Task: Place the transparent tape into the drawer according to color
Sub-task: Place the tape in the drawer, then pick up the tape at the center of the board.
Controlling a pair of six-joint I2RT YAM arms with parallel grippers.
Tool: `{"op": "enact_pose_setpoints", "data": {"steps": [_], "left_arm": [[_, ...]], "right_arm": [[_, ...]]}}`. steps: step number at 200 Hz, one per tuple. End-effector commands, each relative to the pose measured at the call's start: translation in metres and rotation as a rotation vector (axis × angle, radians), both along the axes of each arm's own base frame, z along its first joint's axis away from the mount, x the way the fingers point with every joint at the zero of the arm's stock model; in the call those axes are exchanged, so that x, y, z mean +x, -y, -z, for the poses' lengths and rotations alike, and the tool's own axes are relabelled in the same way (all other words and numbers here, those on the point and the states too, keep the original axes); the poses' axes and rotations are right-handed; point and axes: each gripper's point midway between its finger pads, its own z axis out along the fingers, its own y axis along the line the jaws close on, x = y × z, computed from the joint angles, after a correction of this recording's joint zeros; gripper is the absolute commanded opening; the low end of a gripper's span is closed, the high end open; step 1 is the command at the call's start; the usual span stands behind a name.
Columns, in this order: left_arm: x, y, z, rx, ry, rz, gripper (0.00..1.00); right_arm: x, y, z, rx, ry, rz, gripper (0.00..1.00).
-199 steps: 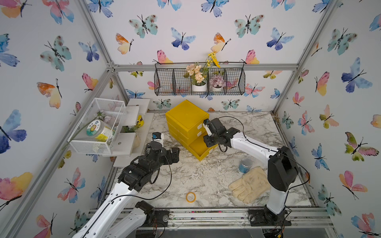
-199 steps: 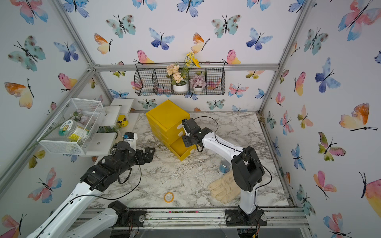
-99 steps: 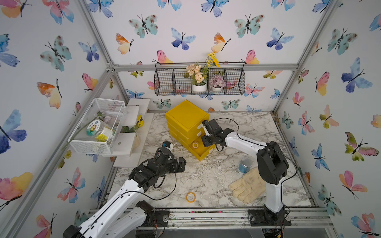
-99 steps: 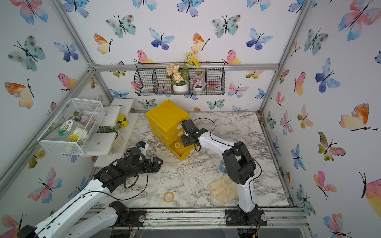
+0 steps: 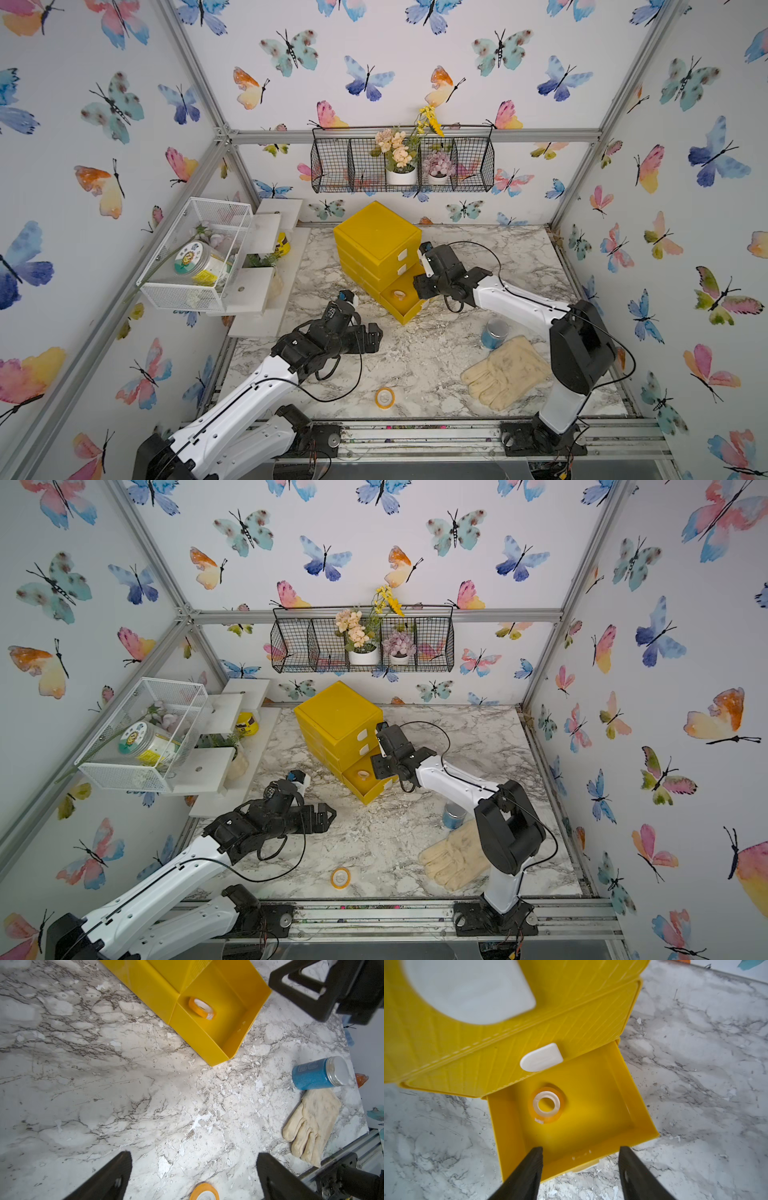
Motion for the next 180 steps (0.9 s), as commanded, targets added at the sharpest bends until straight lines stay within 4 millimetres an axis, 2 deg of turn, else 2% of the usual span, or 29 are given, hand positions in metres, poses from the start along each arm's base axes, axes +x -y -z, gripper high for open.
{"op": "enact_pose_setpoints", "data": {"steps": [1,43,85,133,156,180], "left_arm": [[-0.013,0.012,0.012,0.002,-0.053,0.072,0.99],[-0.037,0.032,0.04,0.098,-0.15,0.184,0.99],[-0.078,0.049,0.071,0.267,-0.272,0.332,0.98],[-0.115,0.048,0.098,0.407,-0.35,0.424,0.92],[-0.125,0.041,0.112,0.476,-0.397,0.429,0.86],[-0.128,0.039,0.116,0.486,-0.41,0.411,0.84]], "right_arm": [[-0.013,0.001,-0.008,0.095,-0.004,-0.005,0.63],[-0.036,0.027,0.002,0.097,-0.01,0.044,0.64],[-0.043,0.043,0.007,0.081,0.011,0.076,0.64],[-0.044,0.051,0.013,0.055,0.022,0.094,0.65],[-0.044,0.051,0.011,0.049,0.03,0.092,0.65],[-0.042,0.052,0.01,0.037,0.042,0.088,0.66]]}}
